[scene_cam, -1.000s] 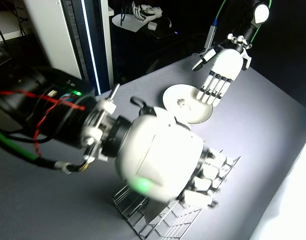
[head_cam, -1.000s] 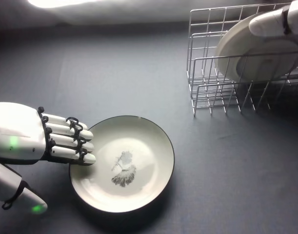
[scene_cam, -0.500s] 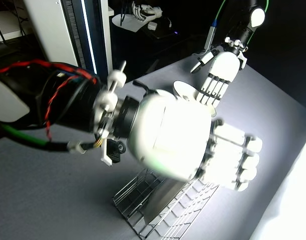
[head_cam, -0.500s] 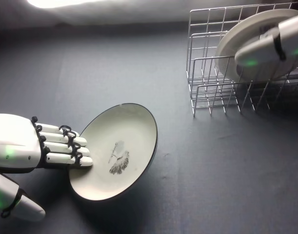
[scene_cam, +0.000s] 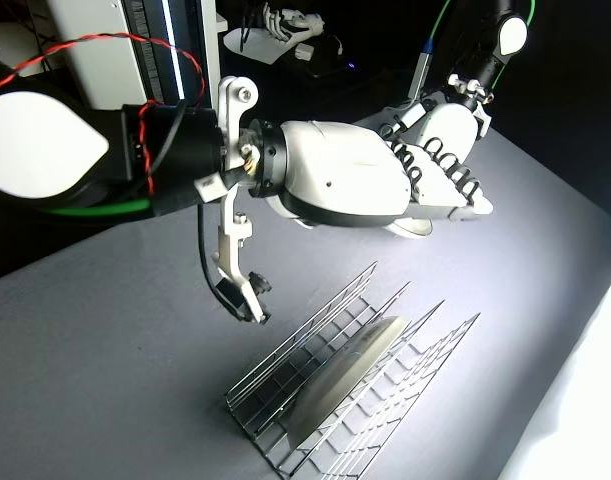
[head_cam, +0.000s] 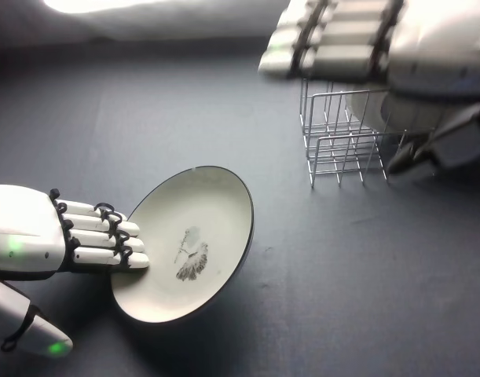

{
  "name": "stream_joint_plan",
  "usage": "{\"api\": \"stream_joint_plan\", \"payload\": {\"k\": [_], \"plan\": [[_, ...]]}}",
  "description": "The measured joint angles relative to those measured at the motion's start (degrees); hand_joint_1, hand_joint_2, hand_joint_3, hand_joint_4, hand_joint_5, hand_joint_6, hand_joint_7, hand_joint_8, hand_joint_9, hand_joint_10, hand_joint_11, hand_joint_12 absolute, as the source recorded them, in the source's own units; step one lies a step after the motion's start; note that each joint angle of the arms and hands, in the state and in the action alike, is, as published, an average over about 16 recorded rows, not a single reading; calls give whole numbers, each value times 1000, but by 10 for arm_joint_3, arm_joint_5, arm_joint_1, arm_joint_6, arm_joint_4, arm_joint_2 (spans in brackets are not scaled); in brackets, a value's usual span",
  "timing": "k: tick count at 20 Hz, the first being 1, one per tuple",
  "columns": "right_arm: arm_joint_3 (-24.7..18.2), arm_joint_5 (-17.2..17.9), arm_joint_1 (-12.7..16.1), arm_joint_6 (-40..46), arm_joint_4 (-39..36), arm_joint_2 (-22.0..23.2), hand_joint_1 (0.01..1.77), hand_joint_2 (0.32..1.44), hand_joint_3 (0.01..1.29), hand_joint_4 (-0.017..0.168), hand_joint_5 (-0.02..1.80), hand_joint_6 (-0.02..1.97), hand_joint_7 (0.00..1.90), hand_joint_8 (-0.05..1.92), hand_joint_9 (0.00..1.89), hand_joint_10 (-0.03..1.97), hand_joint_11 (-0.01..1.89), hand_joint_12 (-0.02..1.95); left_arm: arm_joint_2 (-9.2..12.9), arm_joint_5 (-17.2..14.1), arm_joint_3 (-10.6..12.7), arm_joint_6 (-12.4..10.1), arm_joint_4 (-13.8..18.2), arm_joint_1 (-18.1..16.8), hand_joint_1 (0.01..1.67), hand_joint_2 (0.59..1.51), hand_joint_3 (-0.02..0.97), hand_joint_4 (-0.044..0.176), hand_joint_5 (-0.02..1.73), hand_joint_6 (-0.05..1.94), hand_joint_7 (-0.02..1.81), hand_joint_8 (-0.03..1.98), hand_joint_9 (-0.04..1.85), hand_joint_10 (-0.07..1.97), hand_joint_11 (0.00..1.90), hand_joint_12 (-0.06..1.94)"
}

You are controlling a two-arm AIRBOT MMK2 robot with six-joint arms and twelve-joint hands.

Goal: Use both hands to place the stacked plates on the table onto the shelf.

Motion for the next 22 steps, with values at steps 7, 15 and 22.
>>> {"api": "stream_joint_plan", "payload": {"k": [7,15,22], "plan": [[-11,-25,-26,-2,-28,-47,1013,894,13,-2,20,17,22,12,12,-3,16,12,0,0,0,0,1,0,15,1199,21,-8,6,-32,0,-2,-26,-49,28,28],[-8,-70,-55,-6,-26,-114,1044,935,13,-1,19,17,21,12,13,-2,26,186,-1,0,0,0,1,0,15,1193,21,-8,-3,-33,0,-3,-26,-50,28,28],[15,-99,-69,-11,-23,-173,1207,941,14,-2,19,17,21,11,14,-3,24,467,-2,0,1,0,1,0,16,1189,22,-8,-3,-33,-1,-4,-26,-51,27,28]]}}
